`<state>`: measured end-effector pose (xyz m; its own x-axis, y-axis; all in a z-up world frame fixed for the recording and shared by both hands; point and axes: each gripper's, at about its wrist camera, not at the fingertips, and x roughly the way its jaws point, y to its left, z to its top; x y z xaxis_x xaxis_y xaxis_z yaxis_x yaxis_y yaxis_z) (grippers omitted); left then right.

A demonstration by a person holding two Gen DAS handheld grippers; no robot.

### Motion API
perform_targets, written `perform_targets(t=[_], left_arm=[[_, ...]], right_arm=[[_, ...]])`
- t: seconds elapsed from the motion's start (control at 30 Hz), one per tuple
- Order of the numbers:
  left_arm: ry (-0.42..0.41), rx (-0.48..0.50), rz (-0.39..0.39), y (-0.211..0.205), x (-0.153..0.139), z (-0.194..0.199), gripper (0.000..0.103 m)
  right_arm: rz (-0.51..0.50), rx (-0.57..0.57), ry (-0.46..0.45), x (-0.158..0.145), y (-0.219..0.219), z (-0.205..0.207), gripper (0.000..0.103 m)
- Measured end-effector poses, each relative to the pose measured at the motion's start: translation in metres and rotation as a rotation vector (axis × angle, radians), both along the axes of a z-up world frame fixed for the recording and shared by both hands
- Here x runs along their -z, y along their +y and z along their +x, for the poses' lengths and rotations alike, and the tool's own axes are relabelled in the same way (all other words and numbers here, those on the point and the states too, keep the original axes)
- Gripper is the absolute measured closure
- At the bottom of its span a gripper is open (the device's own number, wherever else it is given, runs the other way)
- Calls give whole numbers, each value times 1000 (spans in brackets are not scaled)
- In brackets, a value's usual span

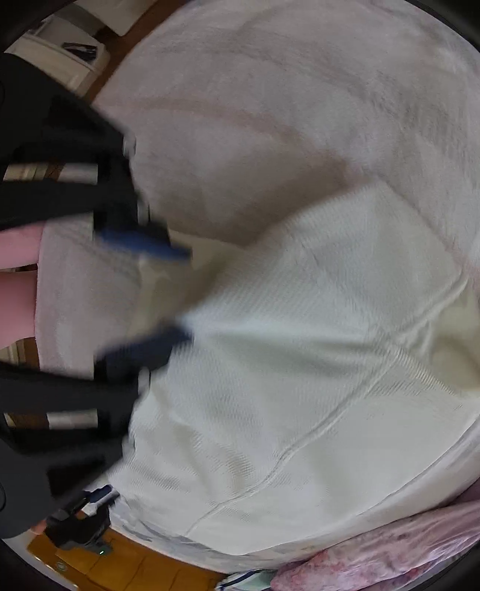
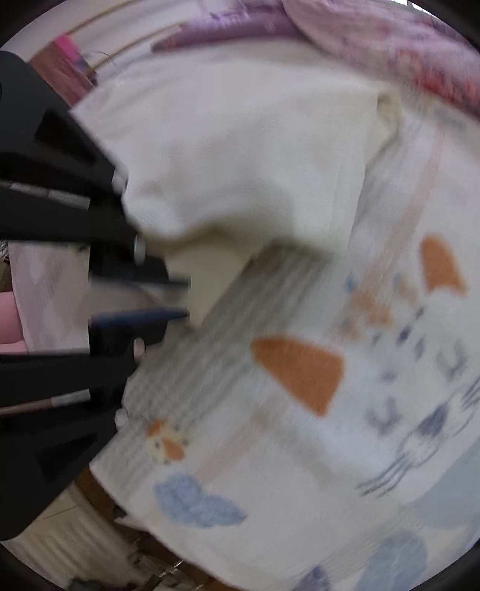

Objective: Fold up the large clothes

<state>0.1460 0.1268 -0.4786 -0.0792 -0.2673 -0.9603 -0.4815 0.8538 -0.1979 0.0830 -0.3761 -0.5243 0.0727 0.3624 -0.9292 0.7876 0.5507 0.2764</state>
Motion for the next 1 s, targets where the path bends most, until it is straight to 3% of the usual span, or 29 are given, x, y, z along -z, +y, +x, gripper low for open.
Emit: perform_targets(t=[0.03, 0.1, 0.23, 0.27, 0.3, 0.33, 0.37, 0.47, 0.6, 0.7, 0.83, 0.93, 1.0], left_arm=[[11, -6, 23, 4, 0, -5, 29], [41, -27, 25, 10, 7, -12, 25], [42, -164, -96, 20, 34, -18, 26], [25, -199, -124, 22, 37, -20, 43], [-4, -221, -139, 24, 37, -20, 78], [-24, -219, -152, 25, 37, -18, 91], [-25, -194, -146, 24, 37, -15, 91], [-15, -79, -81, 18, 27, -5, 91], [-29, -37, -52, 19, 8, -5, 92], [-48, 14, -17, 15, -4, -8, 91], [-5, 19, -13, 10, 14, 6, 89], [28, 52, 33, -1, 5, 23, 61], [-20, 34, 26, 4, -11, 34, 40]], right_arm=[[-14, -9, -28, -6, -2, 3, 19], [-50, -26, -64, -10, -3, 10, 17], [41, -67, -35, 21, 5, 30, 17], [71, -67, -39, 26, 7, 30, 17], [104, -69, -43, 33, 11, 38, 17], [125, -79, -53, 37, 17, 44, 20], [115, -99, -63, 38, 21, 48, 41], [38, -127, 15, 40, 31, 48, 83], [2, -129, 43, 27, 41, 34, 93], [2, -110, 62, 27, 51, 15, 94], [4, -117, 78, 32, 56, 14, 86], [-3, -122, 76, 19, 46, 32, 44], [-32, -101, -3, 0, 40, 39, 43]])
